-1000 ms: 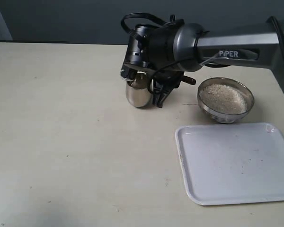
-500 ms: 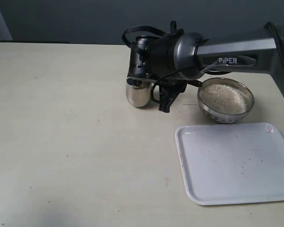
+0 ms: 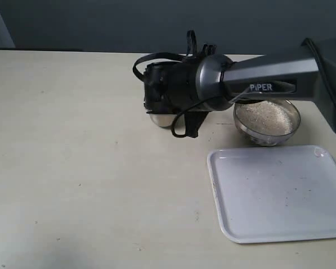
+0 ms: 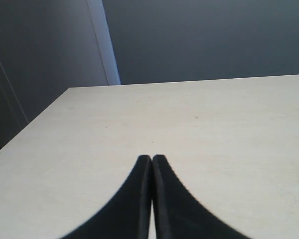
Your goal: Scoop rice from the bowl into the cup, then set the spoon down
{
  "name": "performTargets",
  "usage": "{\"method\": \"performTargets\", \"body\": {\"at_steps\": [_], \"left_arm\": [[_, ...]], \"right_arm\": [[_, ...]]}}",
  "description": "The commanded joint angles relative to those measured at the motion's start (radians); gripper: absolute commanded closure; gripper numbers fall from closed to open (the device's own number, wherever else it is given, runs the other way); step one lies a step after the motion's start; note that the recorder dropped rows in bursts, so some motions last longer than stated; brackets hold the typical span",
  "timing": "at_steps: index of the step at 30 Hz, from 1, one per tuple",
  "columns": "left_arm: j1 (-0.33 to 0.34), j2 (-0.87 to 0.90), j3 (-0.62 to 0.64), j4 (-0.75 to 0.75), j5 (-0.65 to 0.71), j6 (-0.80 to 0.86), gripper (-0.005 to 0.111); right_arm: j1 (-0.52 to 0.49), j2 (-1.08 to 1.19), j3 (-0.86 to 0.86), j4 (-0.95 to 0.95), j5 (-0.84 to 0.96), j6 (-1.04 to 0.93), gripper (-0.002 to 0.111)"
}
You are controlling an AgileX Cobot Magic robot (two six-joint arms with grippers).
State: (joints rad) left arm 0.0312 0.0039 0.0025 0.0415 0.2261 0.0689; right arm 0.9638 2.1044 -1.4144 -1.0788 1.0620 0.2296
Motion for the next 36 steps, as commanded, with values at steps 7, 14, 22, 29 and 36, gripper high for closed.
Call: {"method": "performTargets", "body": {"at_steps": [7,14,22,29,36], "left_arm": [[-0.005,-0.004,-0.003,-0.004,-0.011,-0.004,0.106],[-0.005,-0.004,-0.003,-0.004,-0.011,-0.004,0.106],[-0.005,-0.004,-0.003,-0.003,-0.011,-0.002,0.106],[-0.005,-0.004,-0.003,-0.003,-0.011,-0.002,0.106],[-0.005,-0.004,-0.003,-0.003,-0.011,-0.002,0.106]], "right_arm": [[0.013,-0.006,0.046,-0.118,0.025,0.086,0.109],[0.014,-0.006,0.066,-0.195,0.030,0.150,0.109],[0.062,-0.034,0.169,-0.356,-0.005,0.287,0.109],[0.062,-0.037,0.185,-0.350,-0.013,0.287,0.109],[0.060,-0.037,0.185,-0.349,-0.026,0.287,0.109]]}}
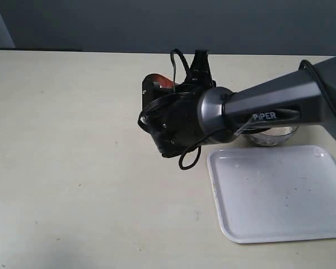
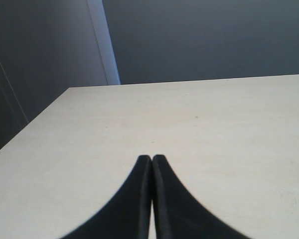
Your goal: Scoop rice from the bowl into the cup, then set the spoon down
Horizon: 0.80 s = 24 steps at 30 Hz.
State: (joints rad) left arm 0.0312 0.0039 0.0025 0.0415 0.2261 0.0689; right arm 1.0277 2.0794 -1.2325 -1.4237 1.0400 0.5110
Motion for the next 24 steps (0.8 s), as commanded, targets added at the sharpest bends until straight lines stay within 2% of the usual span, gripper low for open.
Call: {"method": "performTargets", "body": {"at_steps": [1,11,24], "left_arm": [[-0.005,-0.004,-0.003,-0.003,-0.011,-0.002,0.106],[-0.005,-0.004,-0.003,-0.003,-0.011,-0.002,0.106],[-0.005,-0.004,-0.003,-0.003,-0.011,-0.002,0.106]], "right_arm": [[-0.006,-0.012,0.003,-0.004,-0.009,0.006,0.109],[-0.067,-0.012,0.003,0.001,-0.048,0.006,0.109],[-0.072,-0.012,0.003,-0.020,-0.057,0.008,0.109]]}}
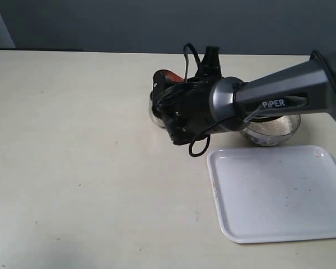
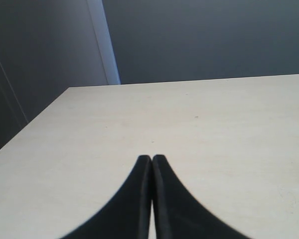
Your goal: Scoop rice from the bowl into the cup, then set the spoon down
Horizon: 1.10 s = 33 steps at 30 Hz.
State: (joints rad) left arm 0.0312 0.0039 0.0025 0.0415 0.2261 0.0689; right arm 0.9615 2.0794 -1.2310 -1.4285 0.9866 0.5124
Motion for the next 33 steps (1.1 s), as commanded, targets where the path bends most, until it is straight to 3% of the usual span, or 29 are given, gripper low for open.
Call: {"method": "performTargets", "body": {"at_steps": [1,17,27,33], "left_arm": [[-0.005,-0.004,-0.003,-0.003,-0.011,-0.002,0.106],[-0.005,-0.004,-0.003,-0.003,-0.011,-0.002,0.106],[-0.005,-0.004,-0.003,-0.003,-0.011,-0.002,0.106],[-0.005,-0.004,-0.003,-0.003,-0.011,-0.002,0.106]], "right_arm": [[-0.006,-0.012,0.001,-0.015,0.000,0.006,0.109],[-0.006,-0.035,0.003,-0.061,0.030,0.097,0.109],[-0.038,-0.117,0.005,0.098,-0.211,0.090,0.109],[-0.037,-0.120,0.005,0.177,-0.237,0.064,0.109]]}}
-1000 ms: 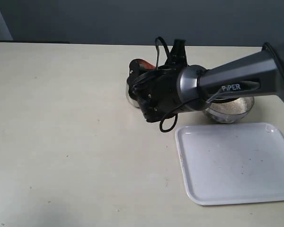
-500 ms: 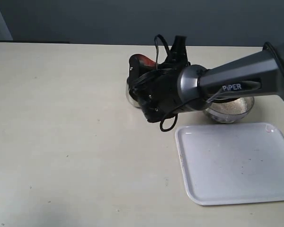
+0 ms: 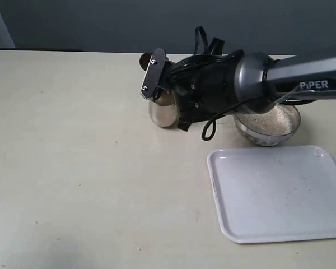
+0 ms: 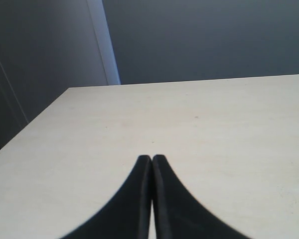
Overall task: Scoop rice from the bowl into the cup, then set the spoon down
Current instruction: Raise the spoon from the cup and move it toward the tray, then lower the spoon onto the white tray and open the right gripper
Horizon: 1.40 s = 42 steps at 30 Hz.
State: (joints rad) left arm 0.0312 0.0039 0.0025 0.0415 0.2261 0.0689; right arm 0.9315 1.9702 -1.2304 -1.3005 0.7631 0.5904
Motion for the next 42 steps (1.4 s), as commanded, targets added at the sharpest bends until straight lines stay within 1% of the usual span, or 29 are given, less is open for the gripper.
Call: {"method": "performTargets", "body": {"at_steps": [1,4,6,10,13,15,18,19,21,23,29,31,37,40,42], "left_arm": [[-0.005,-0.004,-0.003,-0.003,-0.011,-0.002,0.106],[-0.005,-0.004,-0.003,-0.003,-0.011,-0.002,0.106],[-0.005,-0.004,-0.003,-0.003,-0.011,-0.002,0.106],[-0.005,-0.004,-0.003,-0.003,-0.011,-0.002,0.106],[-0.005,-0.004,-0.003,-0.003,-0.011,-0.002,0.106],[-0.005,-0.004,-0.003,-0.003,-0.011,-0.002,0.106],[-0.005,-0.004,-0.003,0.000,-0.011,-0.002,0.106],[-0.005,-0.004,-0.003,0.000,-0.011,-0.002,0.106],[-0.005,-0.004,-0.003,0.000,-0.011,-0.002,0.106],[-0.005,-0.004,-0.003,0.000,-0.011,-0.002,0.106],[-0.005,-0.004,-0.003,0.000,-0.011,-0.002,0.106],[-0.005,-0.004,-0.003,0.000,-0.011,-0.002,0.106],[-0.005,-0.004,-0.003,0.000,-0.011,-0.002,0.106],[-0.005,-0.004,-0.003,0.000,-0.011,-0.002,0.106],[-0.005,-0.004,-0.003,0.000,-0.011,-0.002,0.106]], "right_arm": [[-0.007,-0.013,0.005,0.055,0.000,-0.014,0.109],[-0.007,-0.038,0.005,0.082,0.078,-0.014,0.109],[-0.007,-0.083,0.005,0.134,0.150,-0.012,0.109],[-0.011,-0.228,0.020,0.264,0.173,-0.028,0.109],[-0.013,-0.349,0.024,0.402,0.213,-0.188,0.109],[-0.012,-0.425,0.024,0.527,0.299,-0.304,0.109],[-0.012,-0.511,0.024,0.682,0.445,-0.399,0.109],[-0.012,-0.536,0.024,0.716,0.458,-0.418,0.109],[-0.012,-0.586,0.038,0.783,0.458,-0.440,0.109],[-0.012,-0.631,0.079,0.811,0.458,-0.440,0.109],[-0.012,-0.753,0.290,0.920,0.458,-0.437,0.109],[-0.012,-0.779,0.385,0.919,0.458,-0.437,0.109],[-0.012,-0.773,0.627,0.897,0.269,-0.435,0.109],[-0.012,-0.754,0.708,0.831,0.187,-0.359,0.109],[-0.012,-0.745,0.725,0.801,0.167,-0.309,0.109]]}}
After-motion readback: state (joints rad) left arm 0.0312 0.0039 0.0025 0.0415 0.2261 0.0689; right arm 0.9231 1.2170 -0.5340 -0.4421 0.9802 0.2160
